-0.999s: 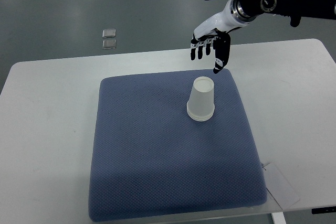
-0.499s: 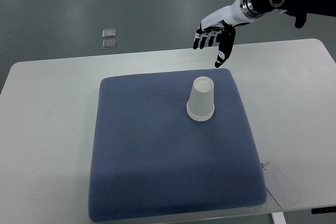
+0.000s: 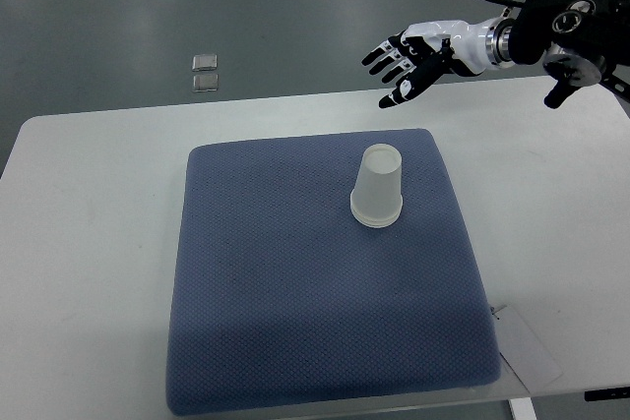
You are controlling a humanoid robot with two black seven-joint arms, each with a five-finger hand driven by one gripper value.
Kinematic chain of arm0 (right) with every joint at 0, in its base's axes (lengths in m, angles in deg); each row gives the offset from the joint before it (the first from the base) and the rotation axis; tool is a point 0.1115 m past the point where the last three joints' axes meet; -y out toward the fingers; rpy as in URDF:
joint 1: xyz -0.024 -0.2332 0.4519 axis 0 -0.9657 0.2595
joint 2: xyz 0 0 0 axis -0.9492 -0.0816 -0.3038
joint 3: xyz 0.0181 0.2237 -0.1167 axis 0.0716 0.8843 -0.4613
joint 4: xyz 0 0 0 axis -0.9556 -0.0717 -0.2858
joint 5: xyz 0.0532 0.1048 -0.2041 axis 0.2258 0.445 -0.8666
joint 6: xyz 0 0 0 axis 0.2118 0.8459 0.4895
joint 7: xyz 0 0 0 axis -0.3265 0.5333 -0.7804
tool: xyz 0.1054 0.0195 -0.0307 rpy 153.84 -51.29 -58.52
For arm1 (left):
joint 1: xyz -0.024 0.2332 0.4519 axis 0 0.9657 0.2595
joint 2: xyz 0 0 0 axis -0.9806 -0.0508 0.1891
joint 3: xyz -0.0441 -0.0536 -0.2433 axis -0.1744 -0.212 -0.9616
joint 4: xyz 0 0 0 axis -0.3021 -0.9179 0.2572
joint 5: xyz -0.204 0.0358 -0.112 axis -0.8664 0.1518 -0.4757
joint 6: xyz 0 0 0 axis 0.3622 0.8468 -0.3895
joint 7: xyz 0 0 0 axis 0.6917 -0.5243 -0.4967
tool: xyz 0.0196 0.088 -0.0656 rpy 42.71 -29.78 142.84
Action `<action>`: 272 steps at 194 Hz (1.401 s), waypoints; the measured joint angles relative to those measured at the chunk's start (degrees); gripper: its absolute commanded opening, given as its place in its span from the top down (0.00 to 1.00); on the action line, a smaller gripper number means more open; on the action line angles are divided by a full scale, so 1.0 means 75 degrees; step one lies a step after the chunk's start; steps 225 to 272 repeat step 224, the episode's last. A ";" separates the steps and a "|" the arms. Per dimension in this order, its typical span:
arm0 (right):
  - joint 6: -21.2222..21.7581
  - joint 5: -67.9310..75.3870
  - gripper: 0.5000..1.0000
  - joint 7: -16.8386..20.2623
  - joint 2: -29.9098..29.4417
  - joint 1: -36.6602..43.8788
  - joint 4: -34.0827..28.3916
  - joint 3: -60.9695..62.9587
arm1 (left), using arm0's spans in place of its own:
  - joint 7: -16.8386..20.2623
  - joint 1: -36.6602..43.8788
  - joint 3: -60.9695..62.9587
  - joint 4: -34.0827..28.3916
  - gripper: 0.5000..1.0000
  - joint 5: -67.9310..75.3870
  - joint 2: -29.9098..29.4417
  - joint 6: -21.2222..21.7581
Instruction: Stack paper cups
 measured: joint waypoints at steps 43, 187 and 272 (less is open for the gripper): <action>-0.0037 0.0735 0.30 -0.0331 -0.0558 -0.1430 0.0768 0.2209 | 0.0001 -0.0001 0.0000 0.0001 0.00 0.0000 0.0000 0.0001; -0.0143 0.4311 0.29 -0.1687 -0.2334 -0.3205 0.3098 0.4640 | 0.0001 -0.0001 -0.0005 -0.0013 0.00 0.0000 0.0000 0.0002; -0.0075 0.4652 0.29 -0.1861 -0.2337 -0.3505 0.3099 0.4650 | 0.0001 -0.0011 -0.0005 -0.0069 0.00 -0.0009 0.0000 0.0002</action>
